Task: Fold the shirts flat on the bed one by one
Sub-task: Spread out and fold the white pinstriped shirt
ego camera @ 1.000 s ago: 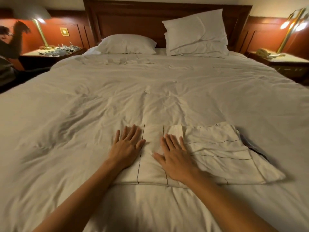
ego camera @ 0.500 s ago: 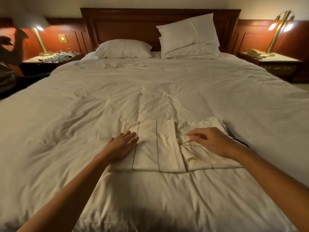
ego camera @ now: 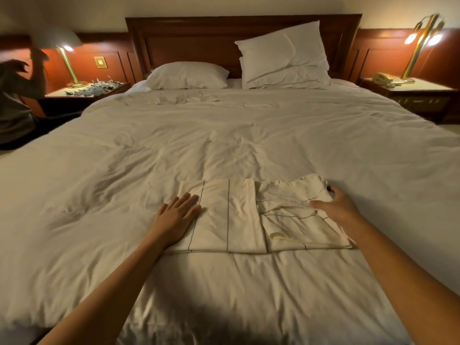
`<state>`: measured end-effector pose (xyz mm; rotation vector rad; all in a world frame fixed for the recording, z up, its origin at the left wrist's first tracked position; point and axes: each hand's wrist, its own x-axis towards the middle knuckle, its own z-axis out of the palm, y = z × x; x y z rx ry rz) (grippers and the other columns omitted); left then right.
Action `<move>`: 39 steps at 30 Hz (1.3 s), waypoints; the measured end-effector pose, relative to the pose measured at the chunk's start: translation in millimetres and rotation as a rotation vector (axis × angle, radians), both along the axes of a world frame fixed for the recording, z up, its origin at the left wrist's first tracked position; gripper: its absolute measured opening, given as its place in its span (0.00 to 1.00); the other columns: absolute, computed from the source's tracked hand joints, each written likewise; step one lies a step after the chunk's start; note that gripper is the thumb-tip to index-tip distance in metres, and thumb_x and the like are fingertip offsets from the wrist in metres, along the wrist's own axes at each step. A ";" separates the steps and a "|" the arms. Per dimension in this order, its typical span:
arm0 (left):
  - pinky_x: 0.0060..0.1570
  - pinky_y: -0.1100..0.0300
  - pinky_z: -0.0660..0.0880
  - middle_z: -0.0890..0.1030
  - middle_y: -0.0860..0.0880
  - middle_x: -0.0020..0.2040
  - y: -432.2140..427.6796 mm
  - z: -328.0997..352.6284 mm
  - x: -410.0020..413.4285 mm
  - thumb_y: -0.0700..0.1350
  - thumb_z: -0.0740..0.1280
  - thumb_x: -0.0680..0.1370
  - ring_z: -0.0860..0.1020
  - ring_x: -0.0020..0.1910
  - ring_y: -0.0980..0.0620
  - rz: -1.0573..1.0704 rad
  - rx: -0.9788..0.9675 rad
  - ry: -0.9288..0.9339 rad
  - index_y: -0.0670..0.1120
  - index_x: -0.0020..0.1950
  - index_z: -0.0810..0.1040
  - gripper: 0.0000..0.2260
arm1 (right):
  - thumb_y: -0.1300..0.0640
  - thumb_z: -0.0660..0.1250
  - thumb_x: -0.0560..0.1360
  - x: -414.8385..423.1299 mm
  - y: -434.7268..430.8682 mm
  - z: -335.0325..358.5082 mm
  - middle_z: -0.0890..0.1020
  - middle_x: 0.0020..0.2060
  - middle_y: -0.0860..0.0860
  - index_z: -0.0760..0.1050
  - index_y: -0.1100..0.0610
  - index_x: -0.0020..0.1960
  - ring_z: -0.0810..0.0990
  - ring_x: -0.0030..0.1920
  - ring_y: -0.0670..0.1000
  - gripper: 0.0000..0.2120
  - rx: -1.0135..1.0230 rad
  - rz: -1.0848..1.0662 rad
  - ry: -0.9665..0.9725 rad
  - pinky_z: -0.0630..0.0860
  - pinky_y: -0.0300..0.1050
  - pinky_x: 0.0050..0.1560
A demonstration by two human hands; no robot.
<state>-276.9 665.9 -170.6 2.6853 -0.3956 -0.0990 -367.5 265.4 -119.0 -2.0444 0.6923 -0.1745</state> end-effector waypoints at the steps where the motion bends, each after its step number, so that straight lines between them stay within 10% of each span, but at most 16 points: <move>1: 0.77 0.54 0.47 0.58 0.59 0.80 1.6 1.4 0.7 0.62 0.51 0.83 0.53 0.80 0.56 0.007 -0.085 -0.005 0.62 0.77 0.63 0.22 | 0.57 0.78 0.70 -0.8 -0.8 5.7 0.76 0.68 0.56 0.67 0.57 0.74 0.76 0.64 0.57 0.37 0.086 -0.010 -0.038 0.73 0.53 0.65; 7: 0.73 0.58 0.61 0.71 0.54 0.74 7.4 21.9 -5.5 0.58 0.56 0.83 0.67 0.74 0.54 0.153 -0.904 0.187 0.54 0.70 0.74 0.19 | 0.62 0.74 0.74 8.9 33.1 81.1 0.70 0.72 0.54 0.63 0.52 0.77 0.74 0.63 0.51 0.36 0.165 0.110 -0.227 0.72 0.44 0.61; 12: 0.75 0.47 0.61 0.66 0.47 0.77 14.3 44.8 4.7 0.65 0.47 0.82 0.65 0.75 0.43 0.269 -1.198 0.419 0.48 0.78 0.66 0.31 | 0.64 0.72 0.74 48.5 151.5 118.4 0.67 0.74 0.56 0.58 0.52 0.79 0.68 0.73 0.53 0.38 -0.119 0.446 -0.291 0.68 0.35 0.58; 16: 0.72 0.46 0.63 0.68 0.44 0.76 25.5 50.4 8.5 0.68 0.47 0.81 0.68 0.73 0.40 0.296 -1.283 0.523 0.50 0.78 0.64 0.33 | 0.45 0.69 0.77 66.9 239.4 95.0 0.77 0.62 0.55 0.53 0.41 0.80 0.77 0.61 0.56 0.38 -0.226 0.798 -0.118 0.72 0.42 0.59; 22: 0.42 0.58 0.77 0.77 0.47 0.47 39.4 48.7 8.6 0.69 0.67 0.70 0.80 0.43 0.51 0.306 -1.059 0.567 0.47 0.60 0.77 0.30 | 0.34 0.49 0.81 66.8 228.1 14.1 0.65 0.76 0.54 0.52 0.41 0.79 0.62 0.75 0.58 0.29 -0.702 0.782 0.092 0.58 0.58 0.73; 27: 0.65 0.52 0.74 0.62 0.42 0.77 39.0 48.8 13.5 0.56 0.80 0.63 0.70 0.70 0.42 0.160 -0.823 0.523 0.57 0.81 0.50 0.54 | 0.35 0.45 0.81 67.2 200.8 -23.0 0.74 0.69 0.51 0.66 0.41 0.73 0.71 0.69 0.54 0.26 -0.742 0.764 -0.021 0.65 0.56 0.68; 35: 0.71 0.44 0.69 0.60 0.46 0.77 35.8 65.3 9.3 0.45 0.85 0.61 0.65 0.72 0.43 -0.096 -0.347 0.592 0.67 0.78 0.40 0.63 | 0.31 0.58 0.77 150.0 194.8 1.6 0.70 0.73 0.51 0.63 0.47 0.77 0.65 0.73 0.55 0.34 -0.775 0.881 0.125 0.55 0.54 0.74; 39: 0.64 0.51 0.76 0.64 0.50 0.75 45.1 82.2 11.5 0.39 0.83 0.62 0.68 0.70 0.47 -0.119 -0.441 0.595 0.67 0.78 0.50 0.58 | 0.38 0.73 0.71 159.8 186.7 29.1 0.83 0.47 0.51 0.79 0.53 0.51 0.81 0.47 0.54 0.20 -0.598 0.939 0.174 0.75 0.47 0.45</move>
